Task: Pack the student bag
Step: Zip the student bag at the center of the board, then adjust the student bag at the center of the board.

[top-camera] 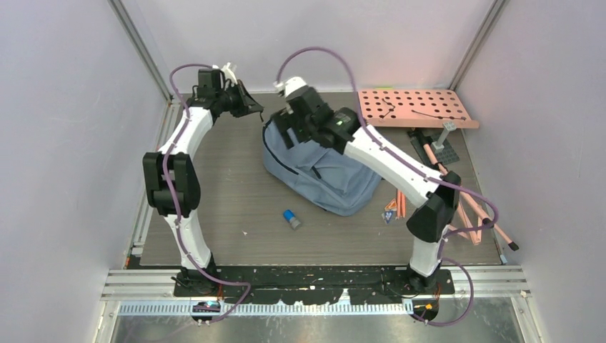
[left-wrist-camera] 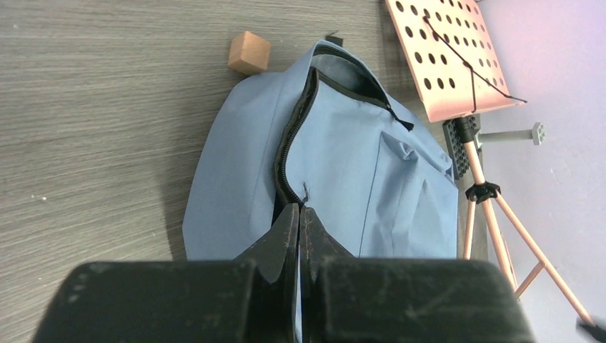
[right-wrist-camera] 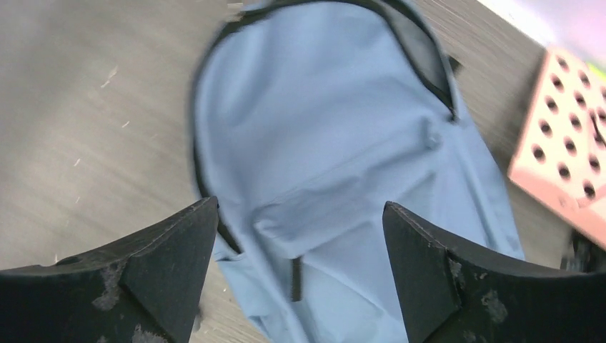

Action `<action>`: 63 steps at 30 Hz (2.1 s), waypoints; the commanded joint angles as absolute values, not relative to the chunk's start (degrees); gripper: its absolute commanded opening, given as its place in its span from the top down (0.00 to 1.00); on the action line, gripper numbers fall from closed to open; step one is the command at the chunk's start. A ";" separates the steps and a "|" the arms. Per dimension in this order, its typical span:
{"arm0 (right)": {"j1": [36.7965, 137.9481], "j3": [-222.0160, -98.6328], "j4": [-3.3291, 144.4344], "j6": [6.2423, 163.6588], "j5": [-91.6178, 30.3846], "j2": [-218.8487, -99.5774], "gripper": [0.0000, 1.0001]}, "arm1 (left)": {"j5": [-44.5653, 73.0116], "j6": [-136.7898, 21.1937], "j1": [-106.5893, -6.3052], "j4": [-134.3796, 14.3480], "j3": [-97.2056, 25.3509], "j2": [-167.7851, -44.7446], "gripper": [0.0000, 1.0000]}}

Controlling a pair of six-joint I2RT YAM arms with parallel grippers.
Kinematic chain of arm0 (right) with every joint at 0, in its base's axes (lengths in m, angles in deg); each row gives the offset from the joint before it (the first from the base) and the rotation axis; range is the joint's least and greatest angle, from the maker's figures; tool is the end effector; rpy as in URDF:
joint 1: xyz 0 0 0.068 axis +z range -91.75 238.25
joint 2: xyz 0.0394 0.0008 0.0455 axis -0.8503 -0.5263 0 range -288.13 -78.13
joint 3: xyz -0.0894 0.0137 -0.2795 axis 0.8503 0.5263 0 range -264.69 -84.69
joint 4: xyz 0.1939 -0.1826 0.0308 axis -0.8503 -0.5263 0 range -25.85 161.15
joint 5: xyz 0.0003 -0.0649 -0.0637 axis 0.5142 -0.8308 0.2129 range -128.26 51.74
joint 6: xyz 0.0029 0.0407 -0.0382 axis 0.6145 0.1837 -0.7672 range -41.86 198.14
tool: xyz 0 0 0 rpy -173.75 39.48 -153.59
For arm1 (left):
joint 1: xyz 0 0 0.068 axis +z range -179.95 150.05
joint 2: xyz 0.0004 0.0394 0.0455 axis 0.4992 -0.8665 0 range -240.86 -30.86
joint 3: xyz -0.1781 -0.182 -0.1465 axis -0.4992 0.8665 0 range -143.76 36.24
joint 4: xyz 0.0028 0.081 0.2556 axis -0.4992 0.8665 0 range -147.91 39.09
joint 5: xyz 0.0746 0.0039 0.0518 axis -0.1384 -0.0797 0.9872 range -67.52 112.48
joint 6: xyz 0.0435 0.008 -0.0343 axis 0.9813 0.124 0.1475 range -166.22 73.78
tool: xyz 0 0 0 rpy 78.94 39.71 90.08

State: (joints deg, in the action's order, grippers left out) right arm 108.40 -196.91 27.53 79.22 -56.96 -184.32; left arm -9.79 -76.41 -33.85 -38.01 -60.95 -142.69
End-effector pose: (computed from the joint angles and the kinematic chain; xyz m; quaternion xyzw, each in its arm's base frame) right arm 0.2861 0.3235 0.4065 -0.3023 0.8352 0.0569 0.4559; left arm 0.4707 -0.0527 0.3125 -0.0674 0.8574 -0.3662 0.3552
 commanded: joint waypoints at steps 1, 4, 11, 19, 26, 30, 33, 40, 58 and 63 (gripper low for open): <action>97.60 -191.47 25.86 95.74 -63.16 -177.62 0.09 | -11.66 -74.26 -33.91 -41.80 -61.22 -137.83 1.00; 90.18 -184.54 25.53 107.02 -58.85 -173.72 0.09 | -11.75 -74.26 -33.91 -41.59 -61.15 -137.52 1.00; 77.52 -168.16 27.83 117.73 -50.98 -166.97 0.10 | -10.88 -72.85 -33.68 -39.86 -59.15 -134.83 1.00; 75.48 -162.22 25.35 120.24 -49.44 -168.84 0.13 | -9.85 -71.68 -32.27 -38.23 -55.70 -130.14 1.00; 75.47 -159.78 21.29 118.73 -51.97 -170.66 0.14 | -9.42 -71.02 -31.31 -37.28 -54.04 -127.26 1.00; 75.47 -158.62 20.99 117.85 -50.69 -172.04 0.15 | -9.51 -70.59 -31.05 -37.10 -52.81 -126.23 1.00; 75.47 -157.83 22.16 117.35 -49.14 -173.06 0.20 | -9.51 -70.24 -30.68 -36.78 -52.17 -125.77 1.00; 75.47 -157.51 31.62 112.95 -39.85 -175.27 0.69 | -9.54 -68.92 -30.21 -35.81 -50.94 -123.32 1.00; 81.10 -201.08 39.75 105.98 -31.43 -206.64 0.99 | -5.40 -63.42 -28.19 -26.74 -39.72 -107.15 1.00; 81.79 -210.75 36.87 104.66 -32.11 -211.72 0.86 | -8.39 -64.14 -28.56 -27.68 -41.04 -110.01 1.00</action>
